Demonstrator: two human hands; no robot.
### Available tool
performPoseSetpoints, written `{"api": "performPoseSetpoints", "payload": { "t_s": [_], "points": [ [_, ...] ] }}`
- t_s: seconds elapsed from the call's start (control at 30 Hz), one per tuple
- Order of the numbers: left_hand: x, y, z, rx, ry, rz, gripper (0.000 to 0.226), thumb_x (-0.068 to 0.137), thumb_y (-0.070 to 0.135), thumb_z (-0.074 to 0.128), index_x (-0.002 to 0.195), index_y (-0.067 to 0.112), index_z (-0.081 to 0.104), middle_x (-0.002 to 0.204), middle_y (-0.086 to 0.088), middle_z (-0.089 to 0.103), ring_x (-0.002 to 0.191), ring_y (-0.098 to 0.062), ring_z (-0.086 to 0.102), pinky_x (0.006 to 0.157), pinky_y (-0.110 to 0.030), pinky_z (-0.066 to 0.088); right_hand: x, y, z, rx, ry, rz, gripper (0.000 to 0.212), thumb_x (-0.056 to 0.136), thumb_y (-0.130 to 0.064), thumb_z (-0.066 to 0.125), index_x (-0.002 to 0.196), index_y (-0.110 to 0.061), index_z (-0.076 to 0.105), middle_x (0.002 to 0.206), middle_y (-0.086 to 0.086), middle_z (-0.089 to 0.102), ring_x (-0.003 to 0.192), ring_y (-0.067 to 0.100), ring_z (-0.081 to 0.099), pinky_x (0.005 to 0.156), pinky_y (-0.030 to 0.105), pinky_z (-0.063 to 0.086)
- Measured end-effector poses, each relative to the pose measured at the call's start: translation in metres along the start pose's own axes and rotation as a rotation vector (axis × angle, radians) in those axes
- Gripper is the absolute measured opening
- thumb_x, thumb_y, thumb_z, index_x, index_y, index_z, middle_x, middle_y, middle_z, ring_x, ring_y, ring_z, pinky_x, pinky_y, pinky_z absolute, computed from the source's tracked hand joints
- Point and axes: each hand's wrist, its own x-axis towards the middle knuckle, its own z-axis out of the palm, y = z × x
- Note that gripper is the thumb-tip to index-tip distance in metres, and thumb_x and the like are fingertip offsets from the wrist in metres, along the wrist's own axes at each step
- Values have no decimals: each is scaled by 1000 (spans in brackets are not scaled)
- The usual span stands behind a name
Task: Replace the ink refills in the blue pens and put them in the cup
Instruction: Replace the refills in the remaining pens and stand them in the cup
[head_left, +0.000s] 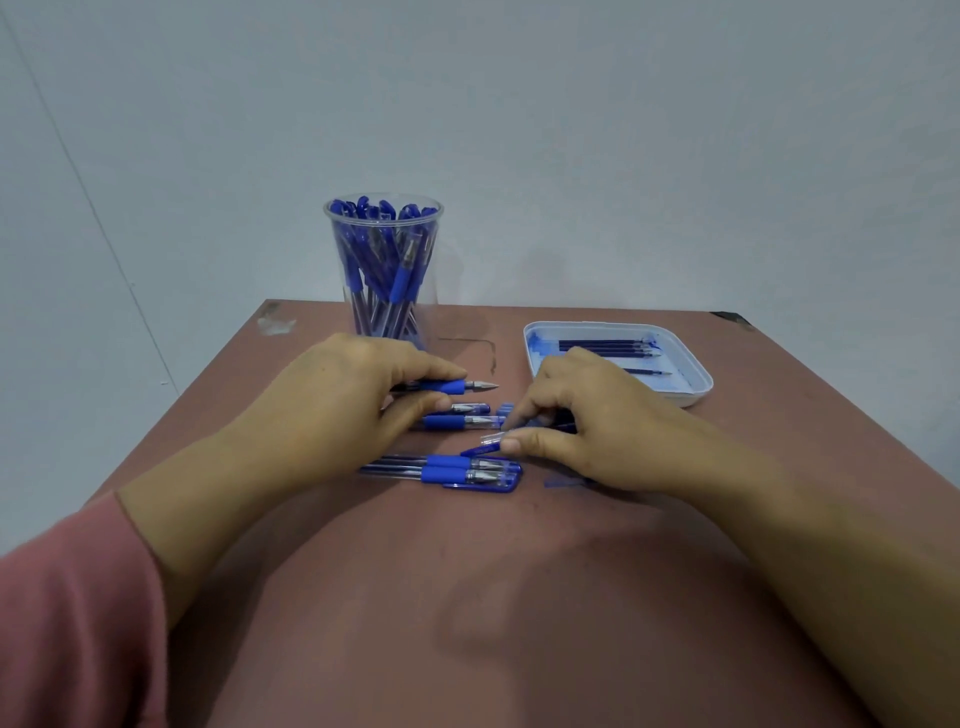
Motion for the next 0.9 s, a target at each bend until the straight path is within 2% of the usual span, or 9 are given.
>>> {"api": "performPoseSetpoints", "payload": {
  "t_s": [0.13, 0.3, 0.4, 0.5, 0.57, 0.67, 0.77, 0.83, 0.9],
  "points": [
    [-1, -2, -1, 2, 47, 33, 39, 84, 56, 46, 114, 41, 67, 96, 16, 71, 80, -7, 67, 67, -38, 56, 1, 2, -5, -12, -12, -9, 26, 84, -51, 61, 103, -36, 71, 84, -9, 56, 87, 5, 44, 78, 26, 40],
    [-1, 0, 0, -21, 75, 9, 36, 82, 56, 53, 108, 38, 70, 94, 19, 71, 79, -4, 66, 67, -37, 56, -6, 28, -38, -31, 145, 117, 9, 86, -36, 66, 94, -35, 71, 93, -14, 60, 94, 6, 49, 76, 10, 34],
    [0, 1, 0, -19, 65, 29, 41, 82, 58, 49, 109, 36, 70, 95, 18, 71, 79, -5, 66, 66, -37, 57, -11, 39, -54, -88, 116, 230, 11, 84, -38, 70, 95, -36, 69, 97, -16, 57, 94, 3, 49, 69, 3, 32],
    [0, -1, 0, -4, 59, 26, 32, 84, 49, 56, 110, 37, 69, 96, 19, 71, 79, -5, 66, 67, -37, 56, -15, 33, -57, -47, 53, 222, 13, 79, -39, 75, 91, -37, 70, 96, -19, 60, 93, -9, 49, 68, -3, 30],
    [-1, -1, 1, -5, 53, 35, 32, 85, 50, 54, 111, 38, 68, 97, 20, 70, 80, -4, 66, 67, -37, 56, -15, 25, -51, -14, 39, 191, 14, 76, -43, 75, 88, -41, 69, 94, -22, 61, 95, -11, 49, 69, -1, 32],
    [-2, 5, 5, -27, 49, 42, 40, 84, 56, 46, 111, 38, 69, 94, 22, 70, 81, 1, 64, 67, -33, 56, -11, 14, -34, 98, 99, 99, 16, 72, -52, 72, 85, -44, 68, 88, -23, 65, 88, 0, 56, 74, 13, 38],
    [-4, 12, 9, -28, 59, 72, 41, 84, 56, 45, 111, 38, 70, 93, 21, 70, 81, 1, 63, 66, -31, 55, -5, -1, -18, 193, 120, 3, 15, 79, -47, 69, 88, -35, 72, 78, -22, 65, 78, 0, 58, 67, 10, 39],
    [-4, 15, 10, -39, 67, 88, 40, 85, 54, 47, 111, 36, 70, 93, 20, 71, 80, 0, 64, 65, -32, 55, -3, -6, -12, 218, 113, -21, 20, 84, -44, 65, 89, -27, 74, 78, -17, 67, 75, 3, 59, 65, 14, 43],
    [-4, 15, 10, -37, 78, 93, 38, 85, 52, 48, 110, 35, 70, 91, 18, 71, 78, -1, 64, 64, -34, 55, -1, -6, -7, 225, 117, -15, 16, 86, -36, 66, 90, -23, 74, 80, -12, 69, 76, 6, 60, 66, 18, 46]
  ]
}}
